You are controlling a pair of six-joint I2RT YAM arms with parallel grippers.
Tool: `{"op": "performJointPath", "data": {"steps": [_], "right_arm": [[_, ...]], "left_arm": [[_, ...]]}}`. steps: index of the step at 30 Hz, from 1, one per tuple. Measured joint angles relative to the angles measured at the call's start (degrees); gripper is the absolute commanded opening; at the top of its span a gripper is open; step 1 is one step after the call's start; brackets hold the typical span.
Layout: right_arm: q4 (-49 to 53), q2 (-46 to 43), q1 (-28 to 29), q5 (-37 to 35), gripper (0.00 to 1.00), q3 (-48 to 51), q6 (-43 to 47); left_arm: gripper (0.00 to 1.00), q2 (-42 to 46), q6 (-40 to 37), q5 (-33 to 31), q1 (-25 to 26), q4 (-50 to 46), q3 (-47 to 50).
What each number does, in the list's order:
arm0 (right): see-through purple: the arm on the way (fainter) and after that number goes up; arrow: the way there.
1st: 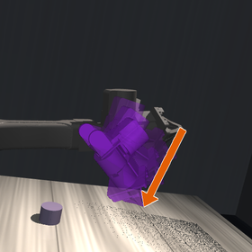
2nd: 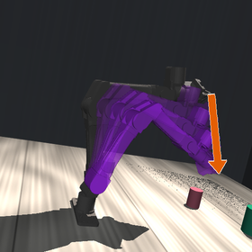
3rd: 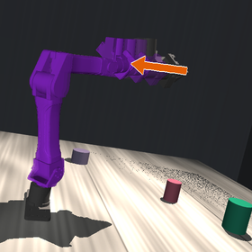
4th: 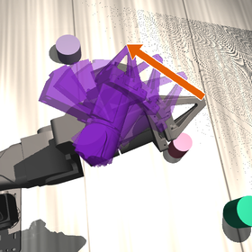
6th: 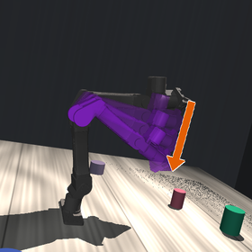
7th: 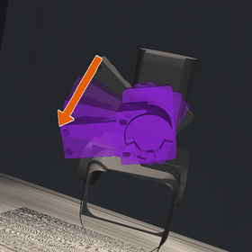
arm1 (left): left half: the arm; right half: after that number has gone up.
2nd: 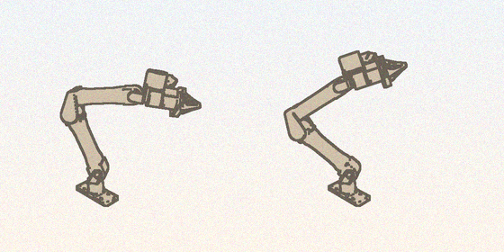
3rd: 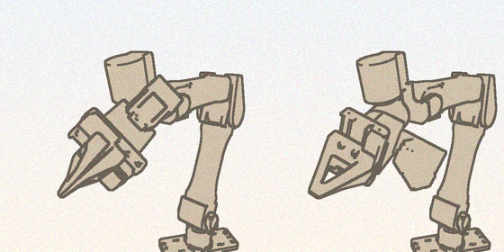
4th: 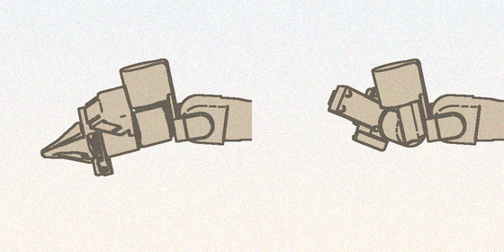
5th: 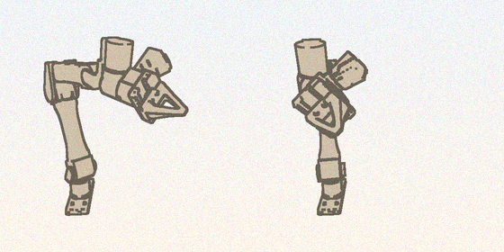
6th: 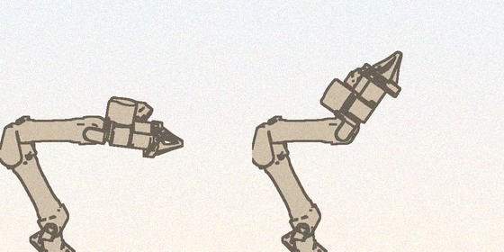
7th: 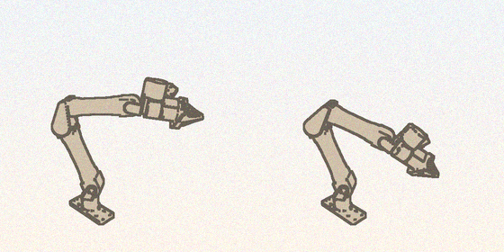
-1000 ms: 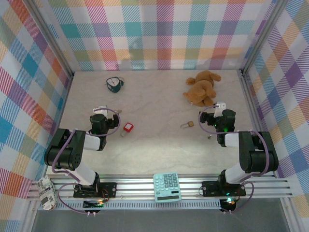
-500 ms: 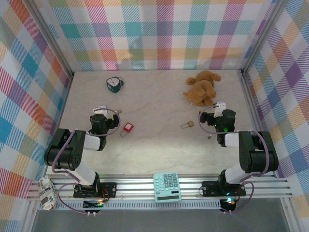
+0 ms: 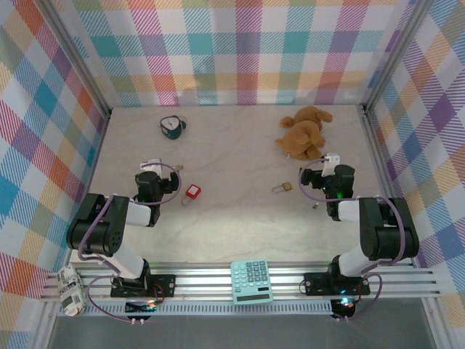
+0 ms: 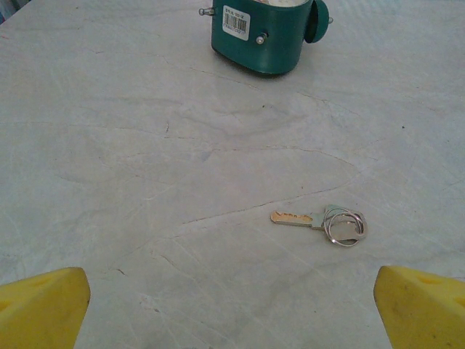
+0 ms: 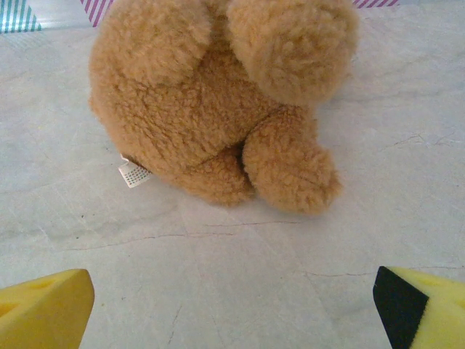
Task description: Unlock with the key
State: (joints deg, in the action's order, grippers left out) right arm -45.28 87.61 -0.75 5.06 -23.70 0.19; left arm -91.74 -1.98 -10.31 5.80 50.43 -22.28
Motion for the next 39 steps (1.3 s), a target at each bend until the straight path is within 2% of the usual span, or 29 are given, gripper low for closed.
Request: {"op": "performJointPath", "data": {"steps": [14,17,20,22,24,26,28,30,34,37,39], "right_arm": [[0.00,0.00,0.00,-0.02,0.99,0.00,-0.02],[0.92,-0.11,0.26,-1.18,0.99,-0.17,0.00],[10.01,-3.06,1.92,-4.00,0.99,-3.02,0.22],[18.43,-6.54,4.02,-6.49,0.99,-7.74,0.04],[28.79,-11.26,6.99,-9.16,0.99,-15.52,-1.20],[38.58,-14.69,8.96,-11.23,0.99,-24.59,-4.96],[47.21,-17.09,9.88,-13.44,0.99,-33.53,-12.81],[52.19,-19.15,8.11,-13.84,0.99,-37.70,-21.55],[57.55,-18.99,4.31,-8.94,0.92,-34.16,-29.97],[62.05,-15.52,5.07,-4.09,0.89,-27.82,-32.59],[66.16,-14.78,6.27,-2.36,0.89,-25.75,-33.16]], "left_arm": [[1.00,0.11,0.02,-0.09,0.00,-0.15,-0.02],[1.00,3.93,0.13,-1.36,0.00,-7.52,-1.31],[1.00,11.69,0.87,-2.67,0.00,-20.13,-7.65],[1.00,17.33,2.62,-3.30,0.00,-27.58,-14.03],[1.00,22.86,7.48,-4.61,0.00,-35.26,-21.33],[1.00,27.65,12.87,-5.20,0.00,-42.29,-27.91],[1.00,32.35,16.83,-4.48,0.00,-46.51,-31.69],[1.00,37.35,21.44,-4.33,0.00,-47.50,-31.26],[1.00,46.16,30.51,-4.42,-0.17,-45.81,-22.25],[0.99,47.21,32.46,-3.82,-0.22,-44.28,-16.35],[0.92,44.57,32.63,-3.54,-0.22,-45.42,-15.93]]}}
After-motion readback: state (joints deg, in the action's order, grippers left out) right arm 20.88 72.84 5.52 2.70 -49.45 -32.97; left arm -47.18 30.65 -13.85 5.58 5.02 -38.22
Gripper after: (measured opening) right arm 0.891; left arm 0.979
